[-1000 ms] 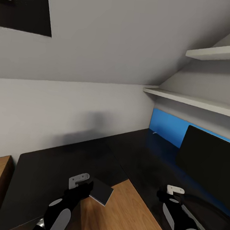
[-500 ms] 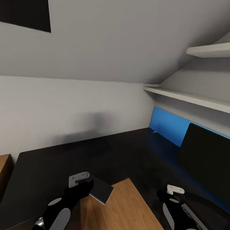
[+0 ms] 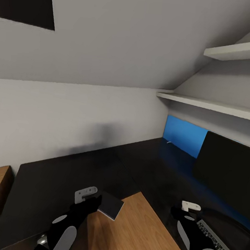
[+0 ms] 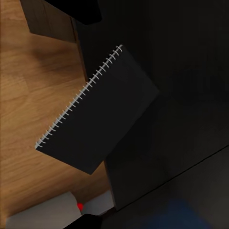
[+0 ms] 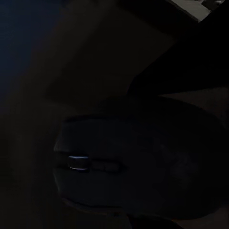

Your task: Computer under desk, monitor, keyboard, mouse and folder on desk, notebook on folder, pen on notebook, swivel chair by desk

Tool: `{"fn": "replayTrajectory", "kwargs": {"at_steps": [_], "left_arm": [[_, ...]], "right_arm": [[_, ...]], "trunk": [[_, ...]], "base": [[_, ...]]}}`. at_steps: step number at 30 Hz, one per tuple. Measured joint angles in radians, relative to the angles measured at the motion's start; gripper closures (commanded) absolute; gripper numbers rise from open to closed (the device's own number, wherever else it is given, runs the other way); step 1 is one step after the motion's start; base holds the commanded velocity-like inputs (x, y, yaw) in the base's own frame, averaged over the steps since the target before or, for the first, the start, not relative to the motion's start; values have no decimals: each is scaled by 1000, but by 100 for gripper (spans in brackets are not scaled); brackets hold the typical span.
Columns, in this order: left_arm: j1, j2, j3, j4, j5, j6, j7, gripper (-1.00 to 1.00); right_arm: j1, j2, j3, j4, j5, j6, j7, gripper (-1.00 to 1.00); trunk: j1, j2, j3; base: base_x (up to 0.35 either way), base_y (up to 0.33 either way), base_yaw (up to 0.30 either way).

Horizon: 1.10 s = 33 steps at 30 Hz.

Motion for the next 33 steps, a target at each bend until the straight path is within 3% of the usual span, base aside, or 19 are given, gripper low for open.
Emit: {"fn": "replayTrajectory", "kwargs": {"at_steps": [12,33], "left_arm": [[0,0,0,0,0,0,0,-100],[0,1,0,0,0,1,0,-100]], "right_arm": [[0,-3,-2,1,2,-16,-4,100],[0,-12,-11,3,3,-16,-18,100]], "trunk": [[46,-84,-38],[46,-84,-38]], "base": [[0,0,0],[0,0,0]]}}
